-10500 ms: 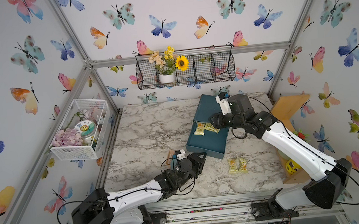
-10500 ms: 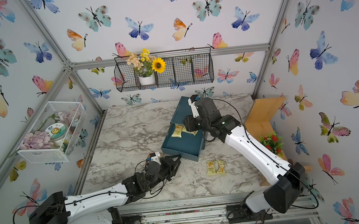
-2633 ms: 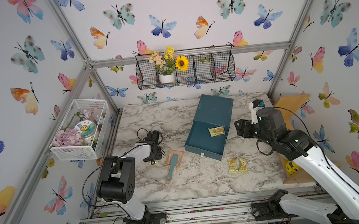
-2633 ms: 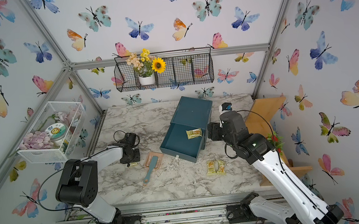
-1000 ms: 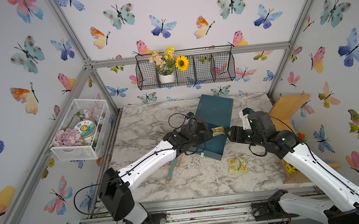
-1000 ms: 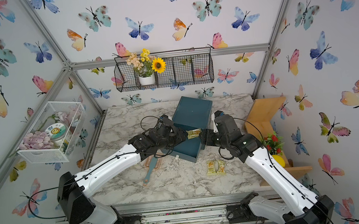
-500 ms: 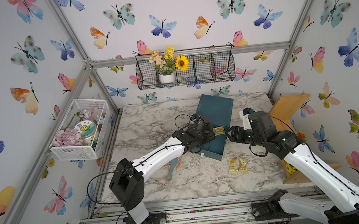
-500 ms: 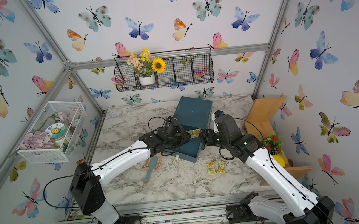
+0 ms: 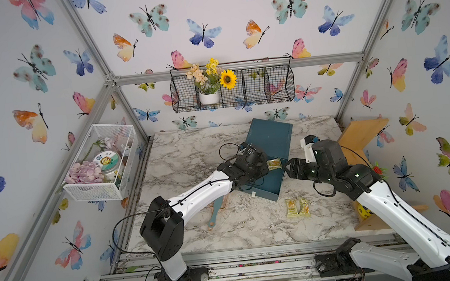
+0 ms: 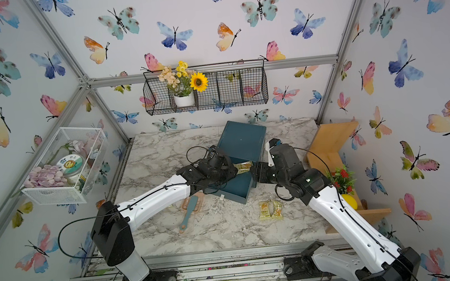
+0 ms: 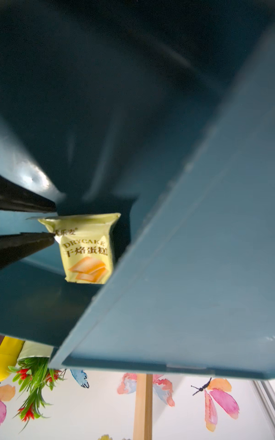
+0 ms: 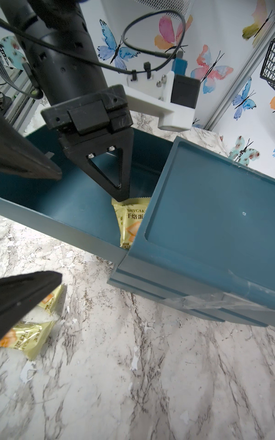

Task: Take the cookies out of the drawer
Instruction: Pick up the cookie from the drawer.

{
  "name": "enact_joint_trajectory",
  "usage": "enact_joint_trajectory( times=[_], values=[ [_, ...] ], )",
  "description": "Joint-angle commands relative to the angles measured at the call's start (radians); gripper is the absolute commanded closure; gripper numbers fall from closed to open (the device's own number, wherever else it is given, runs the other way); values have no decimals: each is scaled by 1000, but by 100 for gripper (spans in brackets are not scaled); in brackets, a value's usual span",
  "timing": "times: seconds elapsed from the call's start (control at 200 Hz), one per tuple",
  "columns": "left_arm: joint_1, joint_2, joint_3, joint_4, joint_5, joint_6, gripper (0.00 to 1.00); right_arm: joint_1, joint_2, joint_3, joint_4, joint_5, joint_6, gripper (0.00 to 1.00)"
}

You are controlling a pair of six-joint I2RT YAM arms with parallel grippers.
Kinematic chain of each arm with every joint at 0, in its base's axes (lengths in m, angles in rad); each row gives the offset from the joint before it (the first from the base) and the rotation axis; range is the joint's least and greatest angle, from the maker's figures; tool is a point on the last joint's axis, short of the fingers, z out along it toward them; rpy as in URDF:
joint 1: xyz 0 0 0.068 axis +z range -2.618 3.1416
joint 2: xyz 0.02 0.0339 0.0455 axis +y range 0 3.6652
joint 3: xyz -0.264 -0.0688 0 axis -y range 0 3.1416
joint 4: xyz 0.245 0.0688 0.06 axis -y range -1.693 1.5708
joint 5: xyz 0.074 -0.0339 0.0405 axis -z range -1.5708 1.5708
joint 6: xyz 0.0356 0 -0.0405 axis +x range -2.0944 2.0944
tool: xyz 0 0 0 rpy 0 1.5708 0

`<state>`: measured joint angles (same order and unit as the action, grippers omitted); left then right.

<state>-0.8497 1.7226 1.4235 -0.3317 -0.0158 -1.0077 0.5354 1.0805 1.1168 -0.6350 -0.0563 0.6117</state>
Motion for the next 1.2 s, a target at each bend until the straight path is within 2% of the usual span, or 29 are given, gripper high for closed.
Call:
enact_joint_trajectory(
  times=[0.0,0.085,0.511,0.716,0.786,1.011,1.196],
  values=[
    [7,16,21,17,16,13,82,-5,-11,21,-2,18,-13,35],
    [8,22,26,18,19,17,85,-5,-10,23,-3,18,-15,34],
    [15,54,39,35,41,26,84,-5,-11,28,-5,23,-18,35],
    [16,52,40,47,43,27,95,-5,-12,28,-7,25,-18,35],
    [17,46,38,51,40,27,100,-5,-13,28,-7,24,-18,35],
    [18,6,34,47,24,23,100,-5,-12,28,-6,24,-20,35],
    [17,-79,-3,28,7,1,100,-5,-9,28,-4,20,-22,35]
  ],
)
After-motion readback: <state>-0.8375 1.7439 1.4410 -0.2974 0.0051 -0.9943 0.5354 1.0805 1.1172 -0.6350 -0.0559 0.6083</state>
